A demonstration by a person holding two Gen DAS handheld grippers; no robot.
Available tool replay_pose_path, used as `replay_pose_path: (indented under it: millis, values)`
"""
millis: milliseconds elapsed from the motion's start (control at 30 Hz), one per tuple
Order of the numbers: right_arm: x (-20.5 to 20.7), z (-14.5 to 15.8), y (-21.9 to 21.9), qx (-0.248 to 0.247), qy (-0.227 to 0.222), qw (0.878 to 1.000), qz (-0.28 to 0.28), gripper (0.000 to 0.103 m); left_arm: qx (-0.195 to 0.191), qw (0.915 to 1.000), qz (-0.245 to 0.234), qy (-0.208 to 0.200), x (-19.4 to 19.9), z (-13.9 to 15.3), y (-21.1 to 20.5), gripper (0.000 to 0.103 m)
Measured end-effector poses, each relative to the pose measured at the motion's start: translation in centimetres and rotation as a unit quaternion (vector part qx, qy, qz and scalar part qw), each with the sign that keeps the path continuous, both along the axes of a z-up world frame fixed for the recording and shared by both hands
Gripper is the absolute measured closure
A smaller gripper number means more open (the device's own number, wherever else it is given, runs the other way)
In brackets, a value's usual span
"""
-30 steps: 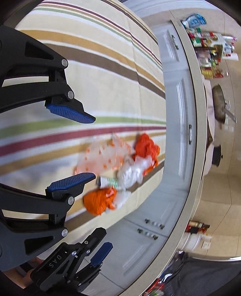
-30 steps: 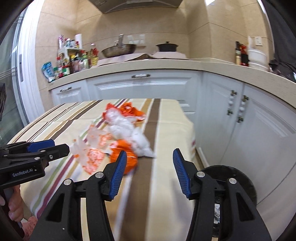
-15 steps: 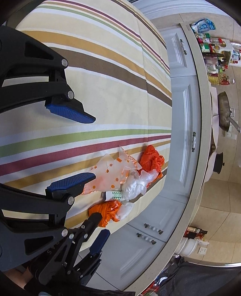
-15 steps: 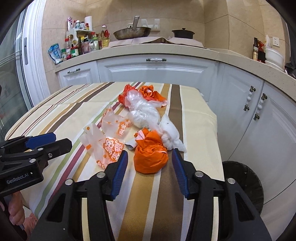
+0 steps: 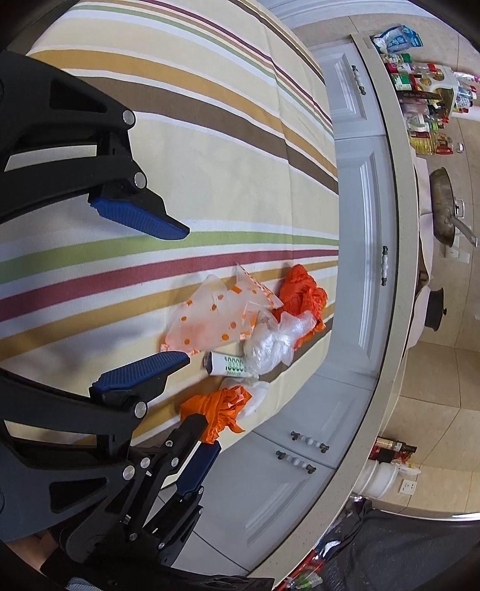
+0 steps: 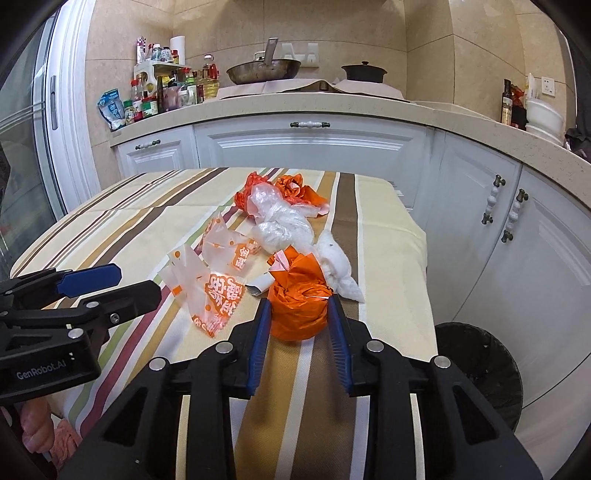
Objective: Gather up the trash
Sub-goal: 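Move both tools back to the table toward the orange bag, then grasp the orange bag with the right tool while the left tool grasps the printed clear bag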
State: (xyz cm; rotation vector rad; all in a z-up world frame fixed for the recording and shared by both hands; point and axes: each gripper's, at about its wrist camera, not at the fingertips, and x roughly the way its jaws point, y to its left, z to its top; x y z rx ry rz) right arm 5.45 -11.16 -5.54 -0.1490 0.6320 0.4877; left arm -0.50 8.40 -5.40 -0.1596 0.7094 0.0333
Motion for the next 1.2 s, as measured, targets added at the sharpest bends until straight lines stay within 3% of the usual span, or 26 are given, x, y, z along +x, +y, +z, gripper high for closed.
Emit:
replay_pose_path:
  millis: [367,433,467,533,633,967,1200]
  values:
    - [-0.7,0.4,-2.6,0.008,-0.009,1.000,-0.024,0.071,0.013,0.9999,0.000,0.005,2.7,-0.6,-2.3,0.043]
    - [-0.6,0.4,-3.0,0.011,-0.008,1.000,-0.028,0.071,0.014,0.9999,0.001,0.009,3.1,-0.8,-2.5,0.058]
    - [-0.6,0.4,-3.2,0.012,-0.008,0.999,-0.030,0.071,0.015,0.9998,0.001,0.012,3.2,-0.9,-2.5,0.061]
    - [-0.5,0.3,-3.5,0.015,-0.006,0.999,-0.032,0.071,0.011,0.9998,-0.004,0.016,3.4,-1.1,-2.4,0.084]
    - [-0.3,0.2,-3.9,0.020,-0.006,0.999,-0.034,0.071,0.008,0.9997,-0.009,0.022,3.4,-1.5,-2.4,0.096]
    - [-0.3,-0.1,-4.4,0.023,-0.004,0.999,-0.041,0.071,0.001,0.9998,-0.011,0.018,2.3,-1.3,-1.7,0.100]
    - [-0.6,0.3,-5.0,0.021,-0.010,0.998,-0.051,0.071,0.004,0.9997,-0.022,-0.007,0.8,0.5,-2.0,0.101]
